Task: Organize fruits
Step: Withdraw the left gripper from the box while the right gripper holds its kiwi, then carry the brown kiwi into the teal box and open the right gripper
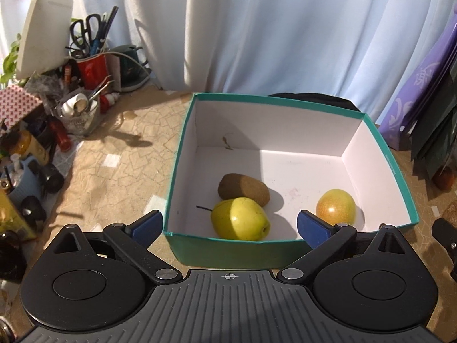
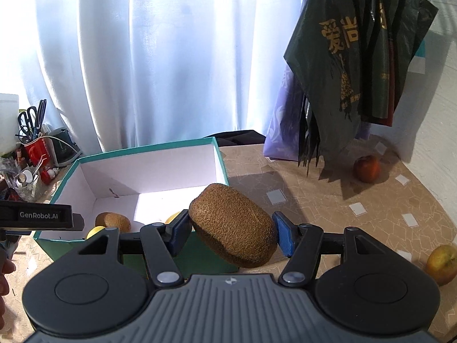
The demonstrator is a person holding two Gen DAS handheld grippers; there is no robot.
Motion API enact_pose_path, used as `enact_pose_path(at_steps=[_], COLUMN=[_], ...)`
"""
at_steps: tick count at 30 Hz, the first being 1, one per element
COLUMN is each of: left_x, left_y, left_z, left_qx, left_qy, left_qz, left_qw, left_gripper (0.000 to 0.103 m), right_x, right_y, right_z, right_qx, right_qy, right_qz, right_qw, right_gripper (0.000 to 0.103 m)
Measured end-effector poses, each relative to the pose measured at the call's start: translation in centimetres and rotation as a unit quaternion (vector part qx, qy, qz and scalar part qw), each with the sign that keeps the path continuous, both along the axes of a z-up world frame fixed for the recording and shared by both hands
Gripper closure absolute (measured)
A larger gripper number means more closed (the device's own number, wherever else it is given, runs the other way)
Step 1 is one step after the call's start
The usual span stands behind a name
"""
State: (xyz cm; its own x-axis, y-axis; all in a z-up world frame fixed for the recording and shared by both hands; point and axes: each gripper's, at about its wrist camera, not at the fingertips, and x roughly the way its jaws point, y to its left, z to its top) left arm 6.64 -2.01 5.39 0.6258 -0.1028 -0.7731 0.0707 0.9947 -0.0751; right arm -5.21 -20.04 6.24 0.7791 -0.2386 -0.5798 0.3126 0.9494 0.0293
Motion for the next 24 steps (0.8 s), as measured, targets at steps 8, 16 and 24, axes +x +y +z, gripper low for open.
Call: enact_pose_path(at_steps=[8, 16, 24], left_x=[-0.4, -0.3, 0.2], left_y=[1.2, 2.4, 3.1], left_z=[0.2, 0.2, -0.2], left_qx=[0.012, 0.025, 0.032], left_qy=[-0.007, -0.005, 0.002], left_qz=[0.026, 0.053, 0.070], left_qw=[0.9996, 0.9982, 0.9970], left_gripper=[0.001, 0.001, 0.001], right_x=[2.8, 8.4, 12.2], right_y=[0.4, 0.5, 0.5], right_z=[-0.3, -2.5, -5.5], right_qx=[-0.001, -0.007, -0.022], right_qy=[-0.001, 0.017, 0.059], right_qz=[0.027, 0.046, 0.054], right_qw=[1.000, 0.999, 0.997], right_gripper=[0.042, 0.042, 0.042])
